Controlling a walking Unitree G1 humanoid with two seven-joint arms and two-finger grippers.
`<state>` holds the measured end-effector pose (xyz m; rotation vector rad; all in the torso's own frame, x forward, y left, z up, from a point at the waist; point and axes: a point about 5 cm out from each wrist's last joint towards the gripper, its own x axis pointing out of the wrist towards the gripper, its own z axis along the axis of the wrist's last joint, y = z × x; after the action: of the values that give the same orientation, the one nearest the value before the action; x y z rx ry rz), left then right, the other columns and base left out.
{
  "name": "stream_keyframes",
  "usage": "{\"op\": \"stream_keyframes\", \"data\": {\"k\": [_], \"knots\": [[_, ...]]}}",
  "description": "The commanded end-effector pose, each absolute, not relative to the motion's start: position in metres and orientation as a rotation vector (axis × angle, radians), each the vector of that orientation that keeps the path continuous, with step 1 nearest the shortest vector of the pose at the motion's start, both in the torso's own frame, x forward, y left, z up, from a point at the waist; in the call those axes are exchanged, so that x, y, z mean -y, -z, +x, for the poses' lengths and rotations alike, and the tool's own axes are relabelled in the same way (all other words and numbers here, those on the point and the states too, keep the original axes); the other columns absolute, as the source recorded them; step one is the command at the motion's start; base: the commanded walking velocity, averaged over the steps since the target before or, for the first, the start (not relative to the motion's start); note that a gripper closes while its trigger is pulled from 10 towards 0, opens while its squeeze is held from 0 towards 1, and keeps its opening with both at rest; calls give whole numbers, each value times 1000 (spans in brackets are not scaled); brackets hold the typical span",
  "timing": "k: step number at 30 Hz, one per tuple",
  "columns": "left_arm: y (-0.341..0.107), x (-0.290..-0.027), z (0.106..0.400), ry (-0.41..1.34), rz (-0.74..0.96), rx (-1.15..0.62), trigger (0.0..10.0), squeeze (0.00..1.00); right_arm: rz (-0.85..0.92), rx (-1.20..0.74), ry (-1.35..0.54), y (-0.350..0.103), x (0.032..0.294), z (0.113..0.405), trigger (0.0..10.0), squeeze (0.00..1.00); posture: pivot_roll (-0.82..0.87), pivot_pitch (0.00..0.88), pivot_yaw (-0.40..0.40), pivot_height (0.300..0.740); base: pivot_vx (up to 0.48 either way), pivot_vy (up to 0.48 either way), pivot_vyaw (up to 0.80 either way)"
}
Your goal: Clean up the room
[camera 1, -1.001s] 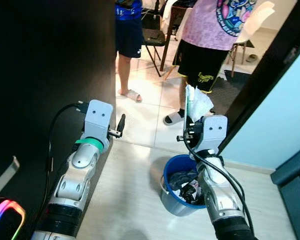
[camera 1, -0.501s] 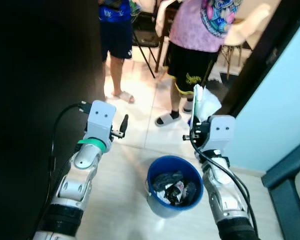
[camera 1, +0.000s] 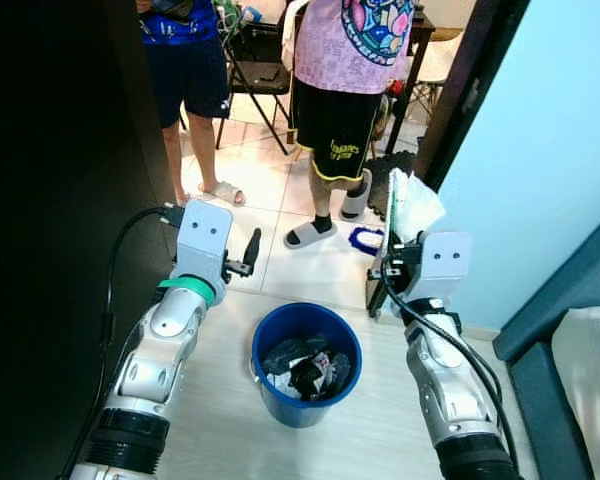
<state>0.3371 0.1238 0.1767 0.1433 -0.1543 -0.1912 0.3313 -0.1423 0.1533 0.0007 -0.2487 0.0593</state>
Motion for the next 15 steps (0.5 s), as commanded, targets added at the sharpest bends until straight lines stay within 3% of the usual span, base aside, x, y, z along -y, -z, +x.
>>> {"op": "stream_keyframes", "data": {"k": [1, 6, 15], "knots": [[-175, -124, 335, 198, 140, 159, 10000, 0, 3, 232, -64, -149, 140, 331, 10000, 0, -4, 58, 9, 740, 0, 0, 0], [-176, -124, 335, 208, 144, 168, 10000, 0, 1, 232, -61, -149, 141, 331, 10000, 0, -5, 55, 11, 740, 0, 0, 0], [-176, -124, 336, 221, 151, 162, 10000, 0, 1, 234, -59, -149, 142, 331, 10000, 0, -5, 52, 12, 740, 300, 0, 0]]}}
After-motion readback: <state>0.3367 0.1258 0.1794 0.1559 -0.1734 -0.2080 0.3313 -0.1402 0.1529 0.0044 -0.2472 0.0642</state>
